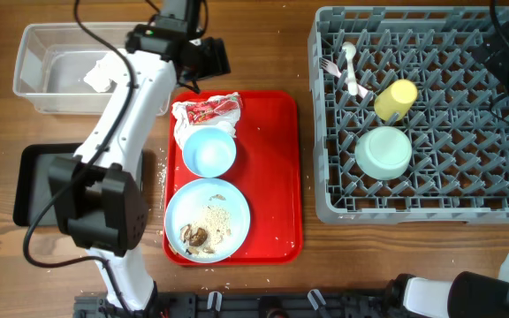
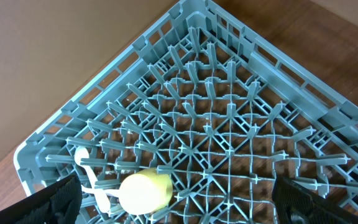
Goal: Sort waste into correct bins and load items into the dishwasher rack
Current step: 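Return the left gripper to the tray and grasp the remaining napkin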
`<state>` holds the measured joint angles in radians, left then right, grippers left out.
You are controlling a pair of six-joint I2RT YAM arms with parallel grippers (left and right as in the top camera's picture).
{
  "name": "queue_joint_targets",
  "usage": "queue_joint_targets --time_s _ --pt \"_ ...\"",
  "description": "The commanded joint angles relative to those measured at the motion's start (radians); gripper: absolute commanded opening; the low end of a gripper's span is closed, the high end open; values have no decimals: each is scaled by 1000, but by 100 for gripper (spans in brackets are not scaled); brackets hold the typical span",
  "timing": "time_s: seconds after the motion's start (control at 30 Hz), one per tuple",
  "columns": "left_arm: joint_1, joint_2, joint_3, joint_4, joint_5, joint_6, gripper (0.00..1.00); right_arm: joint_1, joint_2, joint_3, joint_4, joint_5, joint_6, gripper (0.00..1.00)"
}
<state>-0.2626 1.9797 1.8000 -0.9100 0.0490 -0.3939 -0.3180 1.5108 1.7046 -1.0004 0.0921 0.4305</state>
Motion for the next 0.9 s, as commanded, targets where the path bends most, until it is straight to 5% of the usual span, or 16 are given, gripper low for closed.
queue_joint_targets --time_s 0.0,0.7,0.77,0.87 --pt "-13 80 -1 -16 -51 26 80 0 9 0 2 21 14 100" --pt "-18 357 -1 42 14 50 77 0 9 0 2 21 14 100" --pt "-18 370 -1 40 23 50 69 0 9 0 2 21 14 100" --pt "-23 373 -1 29 37 50 43 0 9 0 2 21 14 100"
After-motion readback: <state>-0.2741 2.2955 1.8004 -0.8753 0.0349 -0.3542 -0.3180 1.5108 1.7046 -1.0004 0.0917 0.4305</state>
